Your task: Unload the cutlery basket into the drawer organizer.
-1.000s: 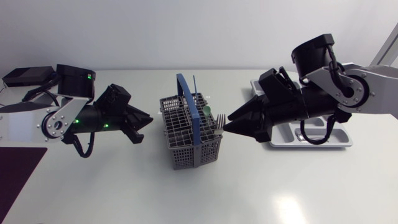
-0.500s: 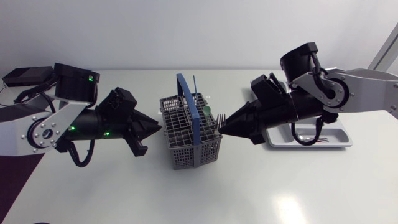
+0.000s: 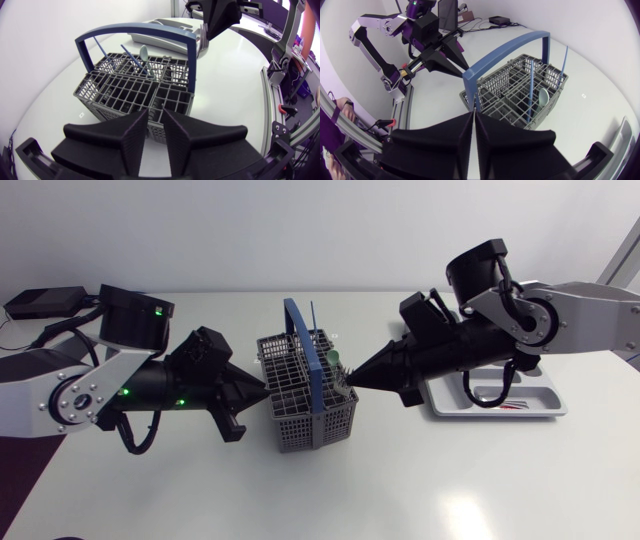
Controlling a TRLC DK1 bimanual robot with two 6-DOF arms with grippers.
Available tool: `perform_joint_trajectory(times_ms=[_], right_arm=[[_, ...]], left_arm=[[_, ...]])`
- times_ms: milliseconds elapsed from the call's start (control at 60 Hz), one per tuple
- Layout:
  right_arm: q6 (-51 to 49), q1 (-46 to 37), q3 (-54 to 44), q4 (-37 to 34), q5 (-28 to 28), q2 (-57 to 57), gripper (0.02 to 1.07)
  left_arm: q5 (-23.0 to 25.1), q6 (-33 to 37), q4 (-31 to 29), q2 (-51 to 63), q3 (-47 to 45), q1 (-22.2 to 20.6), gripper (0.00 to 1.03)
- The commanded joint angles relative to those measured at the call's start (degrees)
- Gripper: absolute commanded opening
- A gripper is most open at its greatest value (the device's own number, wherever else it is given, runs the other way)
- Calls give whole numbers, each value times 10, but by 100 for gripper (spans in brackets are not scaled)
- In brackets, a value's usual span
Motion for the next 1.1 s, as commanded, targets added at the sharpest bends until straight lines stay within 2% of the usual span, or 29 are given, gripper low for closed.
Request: perform_joint_trajectory(times_ms=[0,100,450,1083], right_arm=[[9,1,20,-5,-3,0,8],[17,1,21,-5,-2,-5,8],[51,4,18,-5,-2,-38,8],[91,25,18,-31,-1,-110,8]], left_arm=[[-1,4,-7,-12,-12,-16,24],[-5,-4,-14,-19,-10,-34,24],[-62,-23,-32,-42,-14,-106,24],[-93,-33,-26,-29,-12,-140,24]])
